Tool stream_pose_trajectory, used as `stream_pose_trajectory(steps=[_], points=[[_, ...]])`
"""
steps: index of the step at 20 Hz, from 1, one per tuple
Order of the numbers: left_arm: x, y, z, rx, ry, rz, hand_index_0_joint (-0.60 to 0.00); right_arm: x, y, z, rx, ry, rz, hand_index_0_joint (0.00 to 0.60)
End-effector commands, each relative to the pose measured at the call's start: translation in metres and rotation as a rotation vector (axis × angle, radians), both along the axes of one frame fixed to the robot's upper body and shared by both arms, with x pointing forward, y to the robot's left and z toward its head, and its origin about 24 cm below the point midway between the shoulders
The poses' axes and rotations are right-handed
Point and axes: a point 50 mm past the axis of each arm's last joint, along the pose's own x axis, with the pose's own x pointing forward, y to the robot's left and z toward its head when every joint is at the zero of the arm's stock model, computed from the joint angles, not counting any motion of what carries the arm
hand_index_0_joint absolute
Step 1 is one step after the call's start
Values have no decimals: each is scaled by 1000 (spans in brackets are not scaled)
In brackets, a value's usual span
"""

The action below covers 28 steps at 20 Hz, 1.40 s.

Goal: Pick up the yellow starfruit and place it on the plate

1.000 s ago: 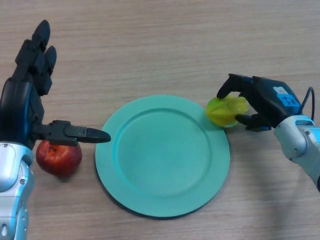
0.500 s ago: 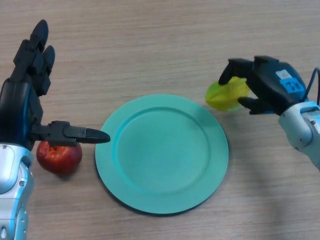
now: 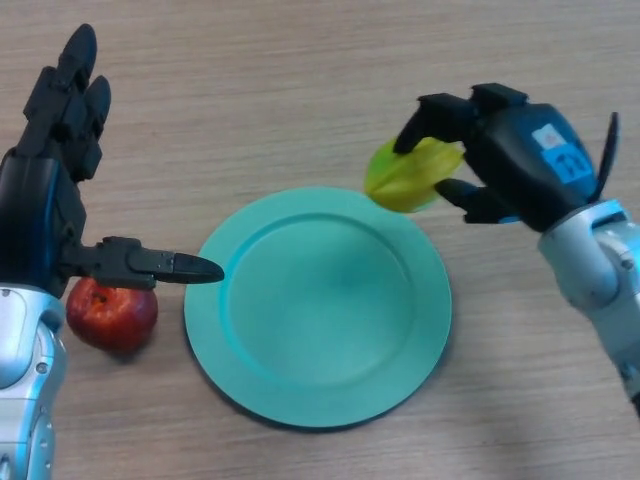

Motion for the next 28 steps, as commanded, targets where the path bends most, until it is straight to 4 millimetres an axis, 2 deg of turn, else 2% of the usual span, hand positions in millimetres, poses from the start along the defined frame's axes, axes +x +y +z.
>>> stream_pose_trajectory(steps=[1, 3, 7, 10, 11, 14, 16, 17, 18, 19, 20, 24, 28], points=[[-9, 10, 40, 1, -232, 6, 0, -11, 13, 26, 32, -116, 63, 600], [-10, 10, 40, -5, -231, 3, 0, -16, 23, 18, -14, -151, 84, 600], [-12, 11, 39, -16, -235, 7, 0, -29, 46, -8, 22, -15, 150, 600], [-13, 10, 40, -19, -233, 4, 0, -33, 55, -20, 41, 29, 182, 600], [-13, 9, 38, -19, -228, 5, 0, -36, 55, -26, 171, 128, 182, 600], [-16, 8, 37, -17, -228, 3, 0, -38, 54, -26, 270, 181, 159, 600], [-16, 8, 37, -14, -222, 5, 0, -38, 54, -24, 287, 184, 150, 403], [-17, 8, 37, -12, -220, 5, 0, -38, 53, -22, 299, 179, 144, 252], [-17, 8, 37, -9, -220, 6, 0, -38, 52, -19, 313, 172, 139, 153], [-19, 8, 38, -5, -220, 4, 0, -39, 51, -14, 346, 164, 132, 18], [-20, 8, 38, -7, -220, 3, 0, -39, 52, -12, 354, 159, 131, 0], [-22, 8, 39, -26, -223, 5, 0, -43, 48, -4, 420, 188, 140, 0], [-24, 7, 39, -29, -212, 4, 0, -45, 30, 14, 513, 210, 129, 0]])
